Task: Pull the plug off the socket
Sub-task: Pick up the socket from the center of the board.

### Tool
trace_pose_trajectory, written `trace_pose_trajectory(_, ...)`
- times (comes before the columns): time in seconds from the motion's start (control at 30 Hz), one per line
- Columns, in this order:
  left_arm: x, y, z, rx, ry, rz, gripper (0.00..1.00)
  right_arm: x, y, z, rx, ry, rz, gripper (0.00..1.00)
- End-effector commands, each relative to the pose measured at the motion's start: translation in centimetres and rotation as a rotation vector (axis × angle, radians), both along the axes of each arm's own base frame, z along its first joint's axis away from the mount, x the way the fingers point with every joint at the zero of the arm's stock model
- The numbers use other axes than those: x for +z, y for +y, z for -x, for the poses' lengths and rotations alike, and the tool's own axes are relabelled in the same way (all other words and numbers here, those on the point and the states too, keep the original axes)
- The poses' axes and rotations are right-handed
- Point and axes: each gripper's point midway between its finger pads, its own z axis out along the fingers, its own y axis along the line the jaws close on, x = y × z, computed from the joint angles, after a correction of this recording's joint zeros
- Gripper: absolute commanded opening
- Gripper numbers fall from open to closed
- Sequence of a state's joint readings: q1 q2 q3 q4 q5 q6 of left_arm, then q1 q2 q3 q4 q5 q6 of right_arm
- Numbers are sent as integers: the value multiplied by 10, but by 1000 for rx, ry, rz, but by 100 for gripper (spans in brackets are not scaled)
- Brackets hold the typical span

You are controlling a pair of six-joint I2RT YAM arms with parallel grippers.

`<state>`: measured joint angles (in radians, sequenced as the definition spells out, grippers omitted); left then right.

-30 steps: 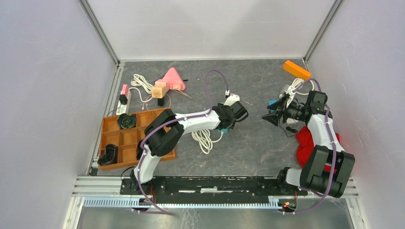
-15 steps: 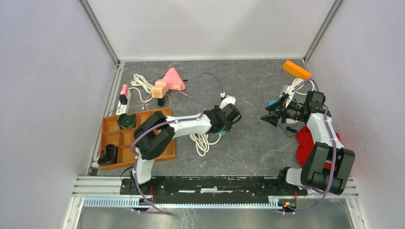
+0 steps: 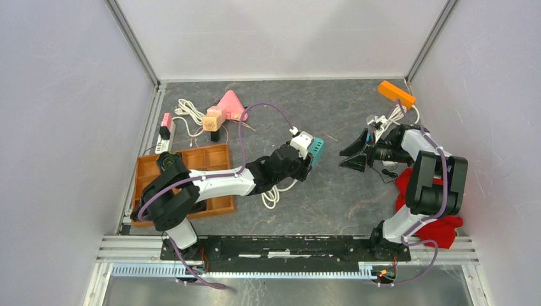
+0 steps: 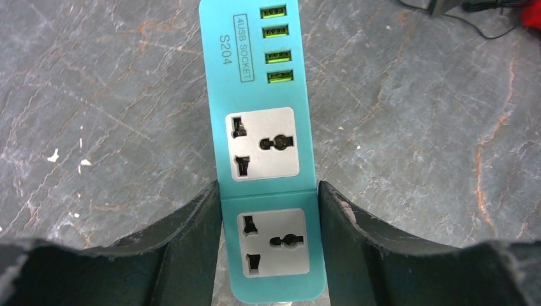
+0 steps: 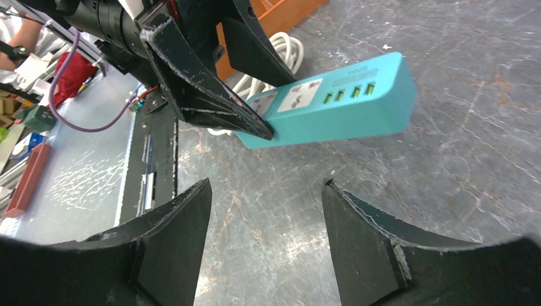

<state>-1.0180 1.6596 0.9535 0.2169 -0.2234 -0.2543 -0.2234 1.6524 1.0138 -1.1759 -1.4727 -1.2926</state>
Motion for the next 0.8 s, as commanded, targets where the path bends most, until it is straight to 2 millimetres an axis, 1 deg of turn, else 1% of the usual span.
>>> trace_pose_trajectory(0.0, 52, -22, -1, -60, -146, 129, 2, 17, 7, -1, 24, -28, -12, 70)
trace_pose_trajectory(0.1, 51, -23, 2, -61, -146, 128, 2, 14, 4, -4, 27, 0, 13, 71)
trace_pose_trajectory(0.13, 51, -23, 2, -60, -147, 129, 2, 13, 3, -5, 29, 2, 20, 73)
trace_pose_trajectory(0.17, 51, -24, 3, -62, -148, 132, 2, 12, 3, -5, 31, 10, 26, 91)
trace_pose_trajectory(0.2, 51, -23, 3, -61, -148, 133, 2, 11, 2, -7, 31, 16, 31, 98)
trace_pose_trajectory(0.43, 52, -22, 7, -64, -137, 144, 2, 8, -5, -11, 42, 6, 114, 98)
trace_pose_trajectory(0.5, 52, -22, 9, -68, -135, 145, 2, 5, -10, -20, 22, -15, 178, 98)
trace_pose_trajectory(0.53, 52, -21, 9, -69, -134, 146, 2, 3, -13, -26, -14, 1, 214, 98)
trace_pose_trajectory(0.57, 52, -20, 10, -70, -134, 147, 2, 1, -20, -41, -80, -44, 289, 98)
trace_pose_trajectory(0.6, 53, -19, 11, -71, -135, 148, 2, -1, -25, -49, -192, -43, 355, 98)
trace_pose_trajectory(0.63, 54, -17, 12, -69, -136, 149, 2, -4, -34, -63, -321, -92, 423, 98)
trace_pose_trajectory(0.67, 55, -16, 12, -68, -138, 151, 2, 6, -36, -69, -406, -181, 432, 98)
trace_pose_trajectory(0.7, 55, -15, 12, -67, -139, 152, 2, 16, -32, -67, -434, -199, 389, 98)
trace_pose_trajectory(0.73, 56, -14, 13, -66, -142, 153, 2, 26, -23, -61, -414, -215, 323, 98)
trace_pose_trajectory(0.77, 57, -13, 14, -65, -144, 156, 2, 31, -13, -53, -377, -169, 249, 98)
